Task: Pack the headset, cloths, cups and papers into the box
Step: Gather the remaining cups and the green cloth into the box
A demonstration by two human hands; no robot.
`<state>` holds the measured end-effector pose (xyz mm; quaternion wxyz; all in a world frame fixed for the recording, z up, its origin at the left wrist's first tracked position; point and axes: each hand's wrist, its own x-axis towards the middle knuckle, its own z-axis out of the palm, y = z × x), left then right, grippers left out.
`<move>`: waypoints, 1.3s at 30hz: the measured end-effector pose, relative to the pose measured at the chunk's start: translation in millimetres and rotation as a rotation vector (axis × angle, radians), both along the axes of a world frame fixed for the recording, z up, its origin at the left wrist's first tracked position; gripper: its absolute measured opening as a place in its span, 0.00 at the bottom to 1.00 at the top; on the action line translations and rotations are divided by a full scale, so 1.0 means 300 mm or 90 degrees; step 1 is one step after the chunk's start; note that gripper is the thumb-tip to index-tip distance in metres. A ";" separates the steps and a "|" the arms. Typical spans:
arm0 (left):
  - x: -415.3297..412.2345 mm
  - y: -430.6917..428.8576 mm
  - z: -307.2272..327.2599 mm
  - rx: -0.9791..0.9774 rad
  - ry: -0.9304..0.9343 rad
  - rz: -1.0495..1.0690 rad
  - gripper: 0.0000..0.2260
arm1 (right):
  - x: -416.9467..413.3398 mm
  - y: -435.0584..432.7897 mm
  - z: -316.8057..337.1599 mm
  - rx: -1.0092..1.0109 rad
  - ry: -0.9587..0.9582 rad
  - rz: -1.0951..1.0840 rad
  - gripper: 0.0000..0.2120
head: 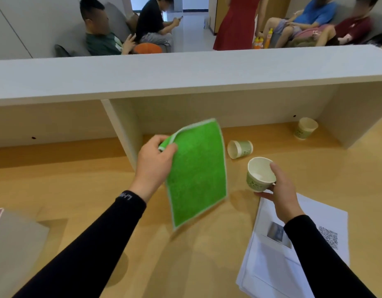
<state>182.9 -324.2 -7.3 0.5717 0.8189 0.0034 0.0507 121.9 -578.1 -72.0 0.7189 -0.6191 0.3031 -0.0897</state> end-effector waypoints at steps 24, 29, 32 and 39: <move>-0.277 -0.015 -0.210 0.260 0.093 -0.351 0.47 | -0.128 0.363 -0.047 -0.104 0.148 0.227 0.18; -0.261 -0.061 -0.198 0.252 0.077 -0.337 0.45 | -0.126 0.339 -0.031 -0.126 0.137 0.229 0.19; -0.231 -0.113 -0.187 0.210 0.082 -0.313 0.44 | -0.097 0.296 -0.033 -0.137 0.122 0.240 0.20; -0.092 -0.296 -0.196 0.226 0.074 -0.193 0.36 | 0.037 0.064 -0.029 -0.158 0.108 0.208 0.20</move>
